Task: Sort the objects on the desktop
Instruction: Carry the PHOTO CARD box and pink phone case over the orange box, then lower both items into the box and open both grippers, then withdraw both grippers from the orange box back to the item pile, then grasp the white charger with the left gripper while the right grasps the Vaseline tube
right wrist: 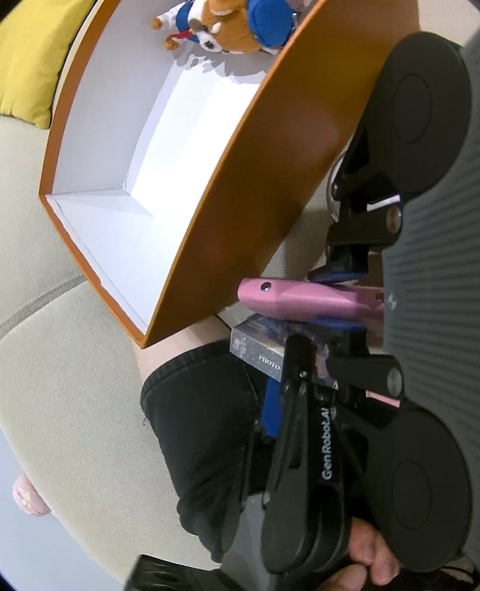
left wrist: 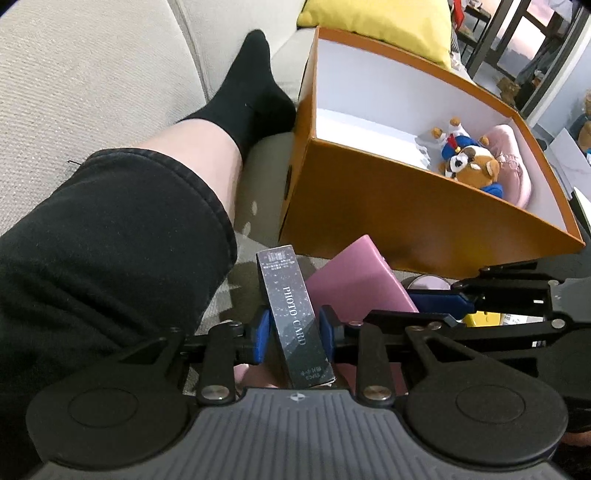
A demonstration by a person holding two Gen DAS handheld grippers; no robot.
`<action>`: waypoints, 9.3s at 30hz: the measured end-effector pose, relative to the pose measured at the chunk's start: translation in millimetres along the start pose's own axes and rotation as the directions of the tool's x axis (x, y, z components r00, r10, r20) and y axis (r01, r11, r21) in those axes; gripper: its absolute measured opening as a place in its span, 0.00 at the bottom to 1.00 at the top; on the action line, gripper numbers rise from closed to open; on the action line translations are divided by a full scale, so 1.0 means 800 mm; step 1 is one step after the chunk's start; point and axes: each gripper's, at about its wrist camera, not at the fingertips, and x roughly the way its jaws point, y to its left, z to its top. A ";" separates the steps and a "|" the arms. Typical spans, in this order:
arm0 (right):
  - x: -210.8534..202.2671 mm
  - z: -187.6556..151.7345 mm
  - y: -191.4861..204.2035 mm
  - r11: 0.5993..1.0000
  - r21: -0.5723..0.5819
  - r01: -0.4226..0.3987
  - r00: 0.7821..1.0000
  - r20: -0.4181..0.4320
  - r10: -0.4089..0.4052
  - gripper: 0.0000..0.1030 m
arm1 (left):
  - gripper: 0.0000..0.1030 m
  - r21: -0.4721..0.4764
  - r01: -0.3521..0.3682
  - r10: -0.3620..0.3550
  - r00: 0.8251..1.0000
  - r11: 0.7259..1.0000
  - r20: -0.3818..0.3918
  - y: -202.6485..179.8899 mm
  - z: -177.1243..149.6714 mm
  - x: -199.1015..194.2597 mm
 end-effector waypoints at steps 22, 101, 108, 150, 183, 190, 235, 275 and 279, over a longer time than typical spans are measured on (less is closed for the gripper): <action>-0.136 -0.005 0.017 0.998 -0.055 0.035 0.973 0.230 -0.022 0.18 | 0.25 0.053 0.103 -0.112 0.965 0.993 0.238 -0.029 -0.002 -0.127; -0.093 0.097 -0.215 0.853 0.506 0.132 0.954 0.169 -0.248 0.29 | 0.25 0.148 0.197 -0.193 0.980 0.969 -0.038 -0.162 0.210 0.137; -0.108 0.084 -0.206 0.883 0.436 0.172 0.952 0.156 -0.262 0.29 | 0.26 0.216 0.203 -0.198 0.979 0.955 -0.048 -0.161 0.201 0.130; -0.050 0.072 -0.164 0.966 0.002 0.258 0.966 -0.012 -0.258 0.15 | 0.21 0.030 0.337 -0.333 0.939 0.941 -0.082 -0.134 0.224 0.138; -0.135 -0.065 -0.069 0.986 0.151 0.075 0.982 0.158 -0.099 0.30 | 0.22 0.179 0.299 -0.314 0.947 0.937 0.061 -0.111 0.037 -0.056; -0.094 -0.120 -0.060 0.967 0.241 0.087 0.995 0.021 -0.095 0.30 | 0.25 0.132 0.286 -0.281 0.958 0.949 -0.056 -0.105 -0.031 -0.023; -0.130 -0.164 -0.096 0.895 0.351 0.276 0.946 0.065 -0.317 0.10 | 0.43 0.192 0.162 -0.140 0.982 0.968 -0.125 -0.135 -0.065 0.038; -0.182 -0.091 -0.073 0.942 0.232 0.241 0.928 0.230 -0.294 0.12 | 0.38 0.140 0.238 -0.237 0.971 0.961 -0.020 -0.127 -0.047 -0.002; -0.202 -0.077 -0.065 0.960 0.196 0.200 0.937 0.249 -0.246 0.12 | 0.38 0.149 0.257 -0.263 0.965 0.955 0.018 -0.123 -0.033 -0.029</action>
